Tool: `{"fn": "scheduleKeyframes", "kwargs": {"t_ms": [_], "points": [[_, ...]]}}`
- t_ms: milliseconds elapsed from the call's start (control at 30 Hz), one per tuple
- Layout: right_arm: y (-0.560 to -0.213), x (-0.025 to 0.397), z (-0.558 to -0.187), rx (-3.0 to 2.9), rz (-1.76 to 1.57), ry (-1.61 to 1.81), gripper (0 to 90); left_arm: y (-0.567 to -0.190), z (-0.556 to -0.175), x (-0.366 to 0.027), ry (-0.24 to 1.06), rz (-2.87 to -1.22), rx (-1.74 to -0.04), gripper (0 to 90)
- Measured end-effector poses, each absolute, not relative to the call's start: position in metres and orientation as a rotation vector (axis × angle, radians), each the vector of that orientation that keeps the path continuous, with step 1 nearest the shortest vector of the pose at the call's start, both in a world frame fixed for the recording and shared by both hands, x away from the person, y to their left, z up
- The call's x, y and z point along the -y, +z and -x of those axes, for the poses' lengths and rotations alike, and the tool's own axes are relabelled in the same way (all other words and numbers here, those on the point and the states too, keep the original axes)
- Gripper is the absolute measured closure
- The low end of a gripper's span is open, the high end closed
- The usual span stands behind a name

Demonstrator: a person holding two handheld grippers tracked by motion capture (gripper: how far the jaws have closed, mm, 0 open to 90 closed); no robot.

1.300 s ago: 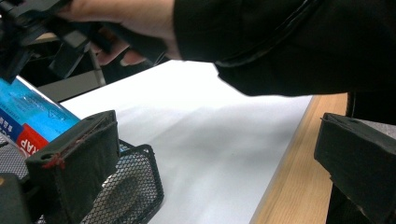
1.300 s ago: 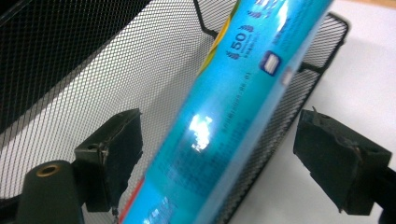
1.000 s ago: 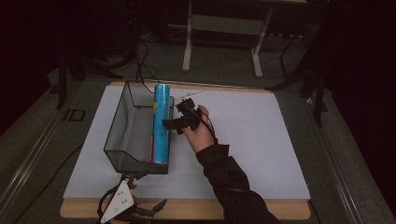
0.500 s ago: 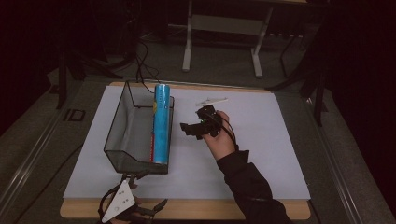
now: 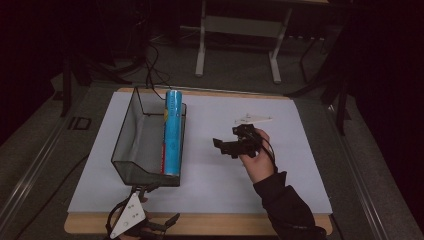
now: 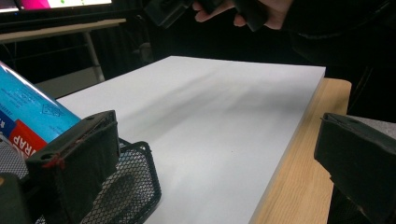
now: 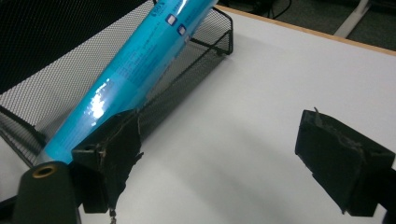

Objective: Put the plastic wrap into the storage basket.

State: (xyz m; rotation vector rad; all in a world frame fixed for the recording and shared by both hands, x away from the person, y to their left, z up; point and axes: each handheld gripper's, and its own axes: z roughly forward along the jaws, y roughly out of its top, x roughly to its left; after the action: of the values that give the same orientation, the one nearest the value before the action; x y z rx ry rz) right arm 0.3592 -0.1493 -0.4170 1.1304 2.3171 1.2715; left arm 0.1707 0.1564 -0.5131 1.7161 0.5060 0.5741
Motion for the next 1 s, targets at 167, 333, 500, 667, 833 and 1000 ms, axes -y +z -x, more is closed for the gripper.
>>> {"fn": "scheduleKeyframes", "kwargs": {"t_ms": [167,333,500,667,833,1000], "points": [[-0.422,0.165,-0.348,-2.256,-1.08,1.254,14.3,-0.513,-0.171,-0.156,0.573,-1.72,-0.505,0.8],[-0.43,0.181,-0.34,-2.23,-1.078,1.273,14.3,-0.513,-0.171,-0.157,0.575,-1.721,-0.506,0.8],[-0.435,0.196,-0.331,-2.239,-1.073,1.275,14.3,-0.513,-0.171,-0.156,0.575,-1.722,-0.506,0.8],[-0.441,0.21,-0.32,-2.246,-1.069,1.28,14.3,-0.513,-0.171,-0.156,0.575,-1.72,-0.506,0.8],[-0.449,0.221,-0.314,-2.248,-1.085,1.254,14.4,-0.513,-0.17,-0.156,0.578,-1.722,-0.504,0.8],[-0.457,0.231,-0.309,-2.25,-1.072,1.234,14.4,-0.513,-0.17,-0.156,0.577,-1.72,-0.504,0.8]]}}
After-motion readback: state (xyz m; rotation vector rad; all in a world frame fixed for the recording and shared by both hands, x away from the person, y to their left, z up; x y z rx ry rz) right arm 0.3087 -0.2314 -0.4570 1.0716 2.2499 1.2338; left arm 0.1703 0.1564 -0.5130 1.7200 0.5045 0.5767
